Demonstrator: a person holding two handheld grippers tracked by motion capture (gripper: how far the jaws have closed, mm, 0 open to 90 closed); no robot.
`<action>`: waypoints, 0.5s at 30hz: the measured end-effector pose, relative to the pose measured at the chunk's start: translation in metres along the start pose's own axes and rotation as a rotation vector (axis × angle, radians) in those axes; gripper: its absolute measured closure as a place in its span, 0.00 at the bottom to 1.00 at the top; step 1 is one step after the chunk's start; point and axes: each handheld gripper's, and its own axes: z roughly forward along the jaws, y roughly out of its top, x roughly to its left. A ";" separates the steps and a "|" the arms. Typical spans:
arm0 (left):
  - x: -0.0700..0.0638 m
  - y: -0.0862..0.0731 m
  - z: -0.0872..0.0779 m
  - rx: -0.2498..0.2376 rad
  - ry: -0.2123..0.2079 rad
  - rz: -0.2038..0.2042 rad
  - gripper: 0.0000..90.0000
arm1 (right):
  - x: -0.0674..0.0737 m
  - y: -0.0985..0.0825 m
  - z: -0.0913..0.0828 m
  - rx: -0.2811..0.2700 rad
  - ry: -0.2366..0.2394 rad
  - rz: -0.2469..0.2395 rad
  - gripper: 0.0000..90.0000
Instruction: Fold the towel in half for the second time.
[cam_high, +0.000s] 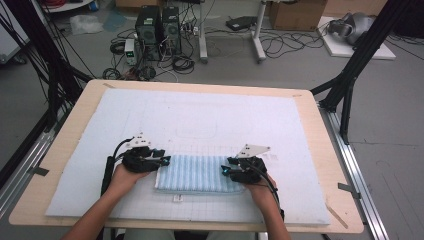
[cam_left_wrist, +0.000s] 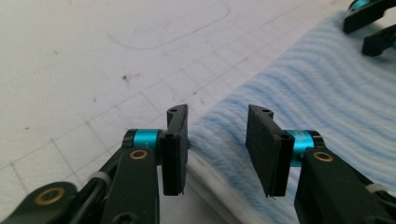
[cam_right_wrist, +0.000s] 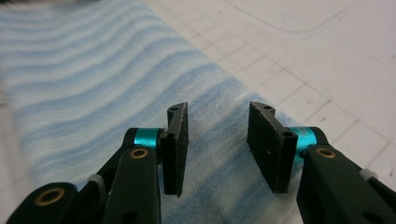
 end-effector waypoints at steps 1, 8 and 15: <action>0.001 0.000 0.002 0.012 0.010 0.008 0.68 | 0.000 0.000 0.001 0.009 -0.010 -0.007 0.65; 0.001 -0.003 -0.003 0.003 0.034 0.010 0.67 | -0.001 -0.007 -0.011 0.033 -0.040 -0.053 0.58; 0.020 -0.009 -0.031 -0.216 -0.025 -0.046 0.55 | -0.017 -0.017 -0.045 -0.114 -0.102 0.047 0.39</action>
